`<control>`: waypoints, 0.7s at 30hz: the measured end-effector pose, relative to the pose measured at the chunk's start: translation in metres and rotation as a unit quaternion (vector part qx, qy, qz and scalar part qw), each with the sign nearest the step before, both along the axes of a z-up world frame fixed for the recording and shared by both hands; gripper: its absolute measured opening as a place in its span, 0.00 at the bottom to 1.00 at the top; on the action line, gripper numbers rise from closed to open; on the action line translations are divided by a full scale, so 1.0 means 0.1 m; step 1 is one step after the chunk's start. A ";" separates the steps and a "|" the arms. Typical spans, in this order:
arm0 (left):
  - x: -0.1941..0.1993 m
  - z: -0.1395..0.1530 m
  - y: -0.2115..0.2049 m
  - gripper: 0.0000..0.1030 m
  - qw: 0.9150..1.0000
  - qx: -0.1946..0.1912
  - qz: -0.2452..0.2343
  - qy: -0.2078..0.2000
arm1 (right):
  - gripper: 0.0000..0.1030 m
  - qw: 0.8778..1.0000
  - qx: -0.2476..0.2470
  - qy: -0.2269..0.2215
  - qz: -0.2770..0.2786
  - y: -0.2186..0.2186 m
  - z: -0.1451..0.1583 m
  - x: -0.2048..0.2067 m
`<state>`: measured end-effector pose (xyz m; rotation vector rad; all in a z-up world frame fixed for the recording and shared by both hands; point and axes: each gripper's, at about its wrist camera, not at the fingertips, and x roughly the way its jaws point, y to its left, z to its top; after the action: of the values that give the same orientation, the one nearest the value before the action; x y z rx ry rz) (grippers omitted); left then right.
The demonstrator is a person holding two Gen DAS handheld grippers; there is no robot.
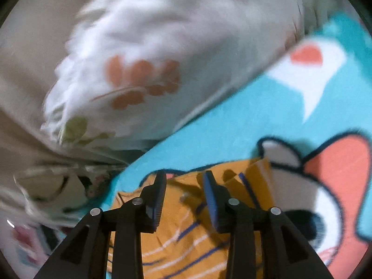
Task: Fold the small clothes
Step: 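Lift the hem with both grippers and fold it over toward the collar, then lay the folded sweater down and open both grippers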
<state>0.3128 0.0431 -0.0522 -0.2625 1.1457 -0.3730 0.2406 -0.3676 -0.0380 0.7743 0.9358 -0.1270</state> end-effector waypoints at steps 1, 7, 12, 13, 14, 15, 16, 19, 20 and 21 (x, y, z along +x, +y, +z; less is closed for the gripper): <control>-0.06 -0.01 0.02 0.68 1.000 0.008 -0.004 -0.003 | 0.37 1.000 -0.003 -0.003 0.020 0.10 0.03 0.00; -0.32 -0.33 0.11 0.68 0.996 0.083 -0.005 0.011 | 0.37 0.993 -0.020 0.064 0.096 0.47 -0.39 0.24; -0.31 -0.46 0.28 0.68 0.996 0.088 0.012 0.026 | 0.28 0.990 -0.073 0.093 0.072 0.31 -0.55 0.42; -0.33 -0.43 0.29 0.68 0.996 0.090 0.015 0.022 | 0.28 0.988 -0.088 0.097 0.076 0.34 -0.50 0.42; -0.35 -0.40 0.30 0.68 0.995 0.093 0.018 0.019 | 0.28 0.985 -0.114 0.101 0.085 0.42 -0.42 0.43; -0.38 -0.37 0.31 0.68 0.995 0.096 0.020 0.017 | 0.30 0.979 -0.149 0.105 0.095 0.51 -0.34 0.40; -0.42 -0.32 0.31 0.68 0.995 0.099 0.021 0.013 | 0.30 0.973 -0.176 0.108 0.102 0.56 -0.29 0.37; -0.61 -0.18 0.25 0.68 0.995 0.100 0.016 -0.009 | 0.32 0.955 -0.244 0.108 0.130 0.75 -0.09 0.17; -0.66 -0.16 0.22 0.68 0.995 0.100 0.014 -0.013 | 0.33 0.950 -0.257 0.109 0.136 0.80 -0.05 0.09; -0.72 -0.15 0.19 0.68 0.995 0.099 0.011 -0.018 | 0.33 0.947 -0.265 0.109 0.143 0.84 -0.01 0.01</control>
<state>0.2404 0.0623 -0.0669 -0.0943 1.1354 -0.2422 0.2420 -0.2835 -0.0386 0.1234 1.1478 -0.2024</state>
